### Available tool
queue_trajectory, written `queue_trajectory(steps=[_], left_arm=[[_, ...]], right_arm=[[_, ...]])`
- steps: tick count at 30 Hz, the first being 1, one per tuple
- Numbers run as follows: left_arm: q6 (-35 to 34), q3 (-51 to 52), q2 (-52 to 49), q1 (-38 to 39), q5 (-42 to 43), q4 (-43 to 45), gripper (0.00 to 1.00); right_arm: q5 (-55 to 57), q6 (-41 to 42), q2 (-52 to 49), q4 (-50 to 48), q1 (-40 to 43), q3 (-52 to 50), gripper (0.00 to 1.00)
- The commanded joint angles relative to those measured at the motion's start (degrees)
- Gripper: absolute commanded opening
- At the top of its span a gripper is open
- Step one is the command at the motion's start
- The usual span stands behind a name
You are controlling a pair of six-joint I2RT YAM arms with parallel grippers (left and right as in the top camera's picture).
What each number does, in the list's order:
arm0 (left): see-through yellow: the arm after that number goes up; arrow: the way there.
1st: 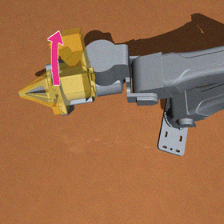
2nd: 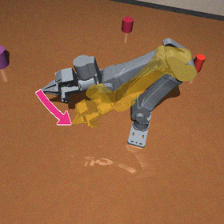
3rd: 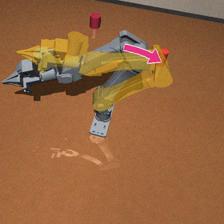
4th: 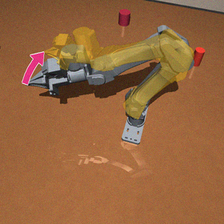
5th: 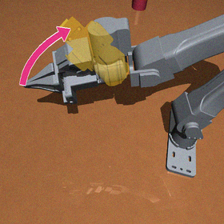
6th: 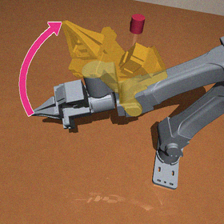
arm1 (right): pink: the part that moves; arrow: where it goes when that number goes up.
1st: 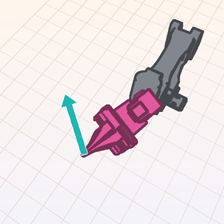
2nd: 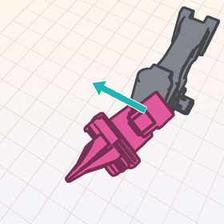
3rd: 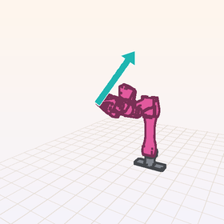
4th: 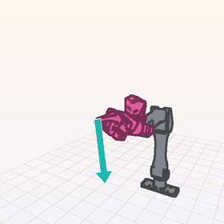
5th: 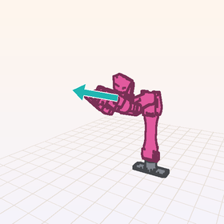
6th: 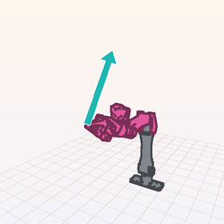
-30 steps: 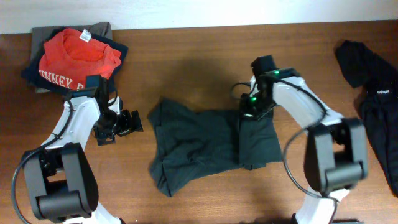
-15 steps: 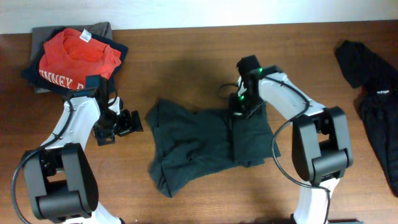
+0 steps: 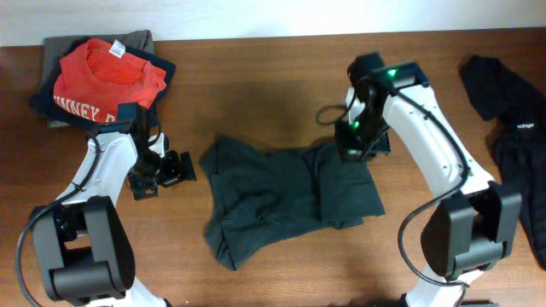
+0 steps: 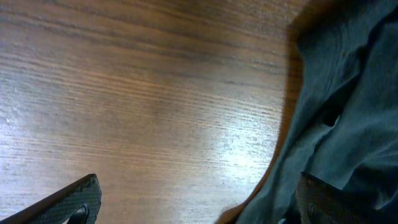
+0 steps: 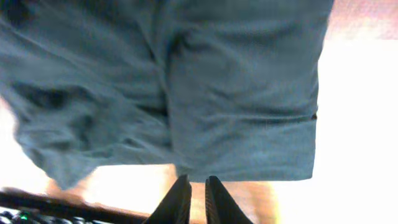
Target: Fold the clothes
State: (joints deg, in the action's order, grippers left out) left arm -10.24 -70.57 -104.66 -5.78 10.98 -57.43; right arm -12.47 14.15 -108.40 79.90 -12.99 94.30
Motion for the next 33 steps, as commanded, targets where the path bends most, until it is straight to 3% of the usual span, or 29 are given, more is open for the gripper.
queue_trajectory(steps=[1, 9, 16, 18, 23, 28, 30, 31, 33], left_arm=[[0.5, 0.26, 1.49, 0.13, 0.39, -0.26, 0.99], [0.5, 0.26, 1.49, 0.11, 0.42, -0.04, 0.99], [0.5, 0.26, 1.49, 0.11, 0.42, -0.07, 0.99], [0.5, 0.26, 1.49, 0.13, 0.42, -0.2, 0.99], [0.5, 0.26, 1.49, 0.11, 0.44, -0.31, 0.99], [0.5, 0.39, 1.49, 0.22, 0.46, -0.28, 0.99], [0.5, 0.79, 1.49, 0.39, 0.46, -0.07, 0.99], [0.5, 1.2, 1.49, 0.44, 0.7, 0.24, 0.99], [0.52, 2.08, 1.49, 0.57, 1.79, 1.07, 0.99]], right_arm=[[0.15, -0.83, -1.14, -1.99, -0.13, -6.51, 0.14], [-16.83, -3.41, -1.14, -17.7, -0.15, -24.55, 0.12], [-17.94, -1.68, -1.16, -27.65, -0.13, -32.98, 0.12], [-17.77, -1.42, -1.11, -27.89, -0.02, -33.05, 0.04], [-16.76, -1.73, 3.13, -25.24, 0.5, -29.0, 0.04], [-8.79, -1.73, 10.93, -14.62, 1.49, -18.53, 0.06], [-6.32, -1.73, 14.01, -10.93, 1.51, -14.27, 0.17], [-5.66, -1.77, 15.82, -9.42, 1.42, -12.28, 0.34], [-4.63, -1.77, 17.94, -8.17, 1.4, -10.56, 0.79]])
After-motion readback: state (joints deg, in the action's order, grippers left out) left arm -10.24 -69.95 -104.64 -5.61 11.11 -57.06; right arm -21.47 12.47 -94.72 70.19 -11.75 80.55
